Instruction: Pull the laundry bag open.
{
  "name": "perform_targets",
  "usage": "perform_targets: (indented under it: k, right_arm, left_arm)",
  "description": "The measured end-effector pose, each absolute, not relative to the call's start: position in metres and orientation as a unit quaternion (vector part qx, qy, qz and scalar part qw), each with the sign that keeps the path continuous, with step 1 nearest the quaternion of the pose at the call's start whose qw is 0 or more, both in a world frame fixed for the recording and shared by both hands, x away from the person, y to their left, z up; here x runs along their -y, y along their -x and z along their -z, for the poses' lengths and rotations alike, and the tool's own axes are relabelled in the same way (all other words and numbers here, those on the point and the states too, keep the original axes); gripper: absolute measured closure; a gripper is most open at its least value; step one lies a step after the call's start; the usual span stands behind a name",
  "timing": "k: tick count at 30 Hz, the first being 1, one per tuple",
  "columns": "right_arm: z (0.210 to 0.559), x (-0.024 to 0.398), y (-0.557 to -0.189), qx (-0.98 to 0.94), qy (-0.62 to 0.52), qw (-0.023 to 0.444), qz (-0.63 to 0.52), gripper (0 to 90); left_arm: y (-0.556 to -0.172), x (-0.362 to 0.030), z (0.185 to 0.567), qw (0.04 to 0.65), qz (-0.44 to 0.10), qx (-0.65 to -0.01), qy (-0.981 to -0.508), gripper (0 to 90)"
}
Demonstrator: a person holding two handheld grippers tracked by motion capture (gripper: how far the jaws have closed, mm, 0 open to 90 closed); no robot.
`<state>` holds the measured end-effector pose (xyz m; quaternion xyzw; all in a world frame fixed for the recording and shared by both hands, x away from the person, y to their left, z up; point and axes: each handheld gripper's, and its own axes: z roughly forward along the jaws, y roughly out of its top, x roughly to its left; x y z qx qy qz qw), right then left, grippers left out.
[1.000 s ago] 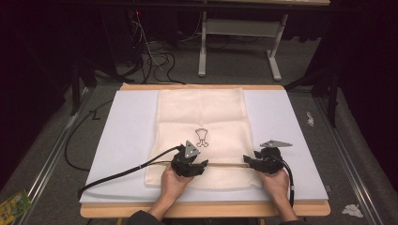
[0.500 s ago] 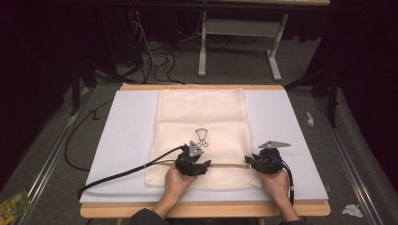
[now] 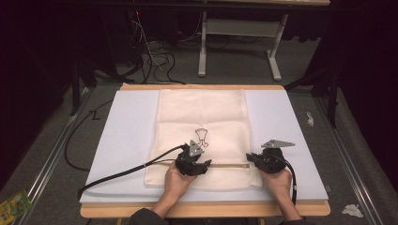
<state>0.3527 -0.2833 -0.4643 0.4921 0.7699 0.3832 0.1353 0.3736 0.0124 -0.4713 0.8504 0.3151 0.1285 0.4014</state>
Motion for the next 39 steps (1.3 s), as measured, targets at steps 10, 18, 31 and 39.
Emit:
perform_targets:
  k: [10, 18, 31, 39]
  right_arm:
    - [0.459, 0.286, -0.353, -0.768, -0.490, 0.131, -0.391, 87.5]
    - [0.456, 0.286, -0.353, -0.766, -0.489, 0.128, -0.398, 87.6]
    - [0.452, 0.287, -0.353, -0.767, -0.482, 0.132, -0.402, 87.9]
    - [0.448, 0.287, -0.353, -0.765, -0.483, 0.128, -0.407, 88.0]
  left_arm:
    - [-0.371, 0.003, 0.462, 0.410, -0.121, -0.293, -0.855, 48.8]
    - [-0.371, 0.010, 0.460, 0.428, -0.088, -0.287, -0.852, 54.8]
    - [-0.365, 0.033, 0.449, 0.437, -0.075, -0.258, -0.858, 57.5]
    - [-0.362, 0.048, 0.449, 0.433, -0.066, -0.241, -0.866, 60.4]
